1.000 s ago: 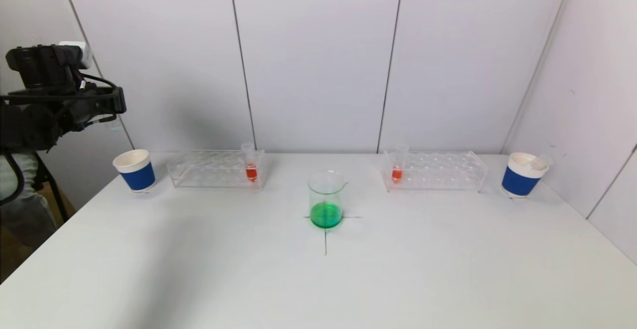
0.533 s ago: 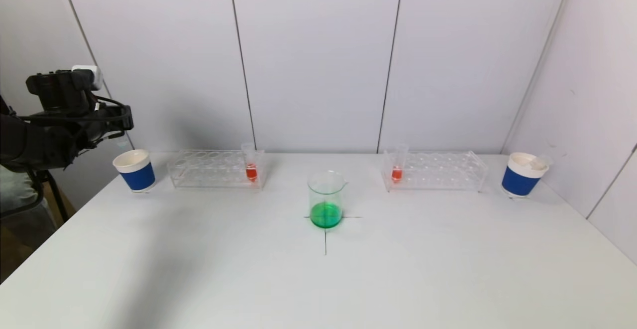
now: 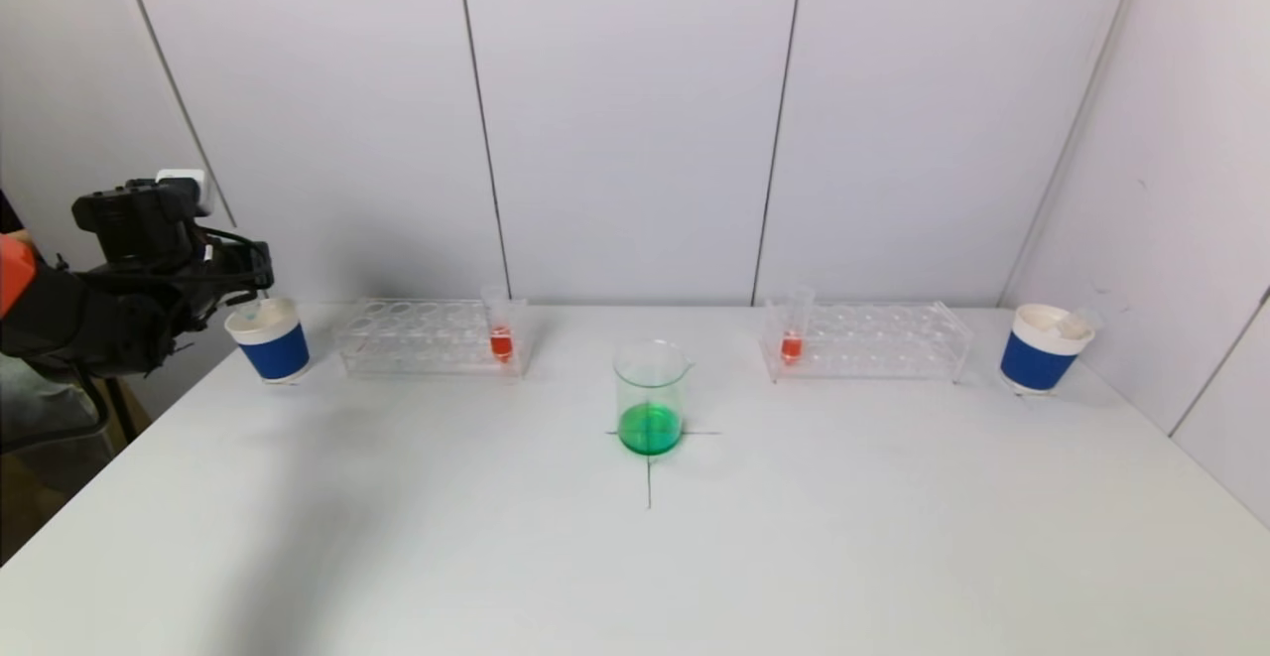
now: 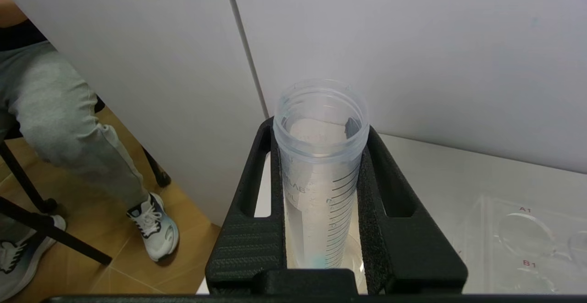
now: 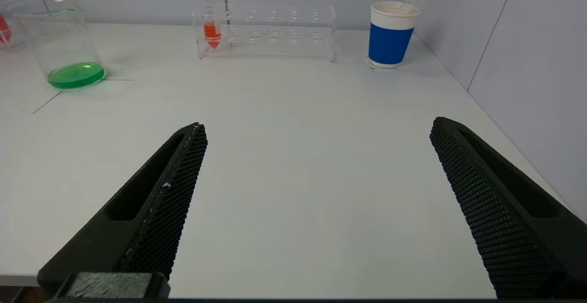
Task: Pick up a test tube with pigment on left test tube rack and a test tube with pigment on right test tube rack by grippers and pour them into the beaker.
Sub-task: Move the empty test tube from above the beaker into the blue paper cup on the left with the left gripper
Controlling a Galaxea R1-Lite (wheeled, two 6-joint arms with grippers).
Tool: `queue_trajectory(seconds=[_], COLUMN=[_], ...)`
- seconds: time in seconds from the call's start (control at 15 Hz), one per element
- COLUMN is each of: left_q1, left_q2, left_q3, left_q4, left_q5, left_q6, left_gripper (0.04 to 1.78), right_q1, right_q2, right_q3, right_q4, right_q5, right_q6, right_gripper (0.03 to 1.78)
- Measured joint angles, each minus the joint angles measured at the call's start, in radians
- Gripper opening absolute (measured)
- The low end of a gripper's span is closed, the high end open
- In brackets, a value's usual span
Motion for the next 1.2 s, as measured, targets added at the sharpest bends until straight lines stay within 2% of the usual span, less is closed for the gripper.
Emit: queue_trajectory(seconds=[1.2], left_q1=[0.002], left_q2=[0.057], left_q3=[0.068], left_q4=[-0.11], left_q5=[-0.011], left_q6=[-0.003], left_gripper=[0.46], right_q1=[0.0], right_q2=[0.0], right_q3=[0.0], right_q4=[0.0], right_q5=[0.0], right_q6=[0.0], right_gripper=[1.77])
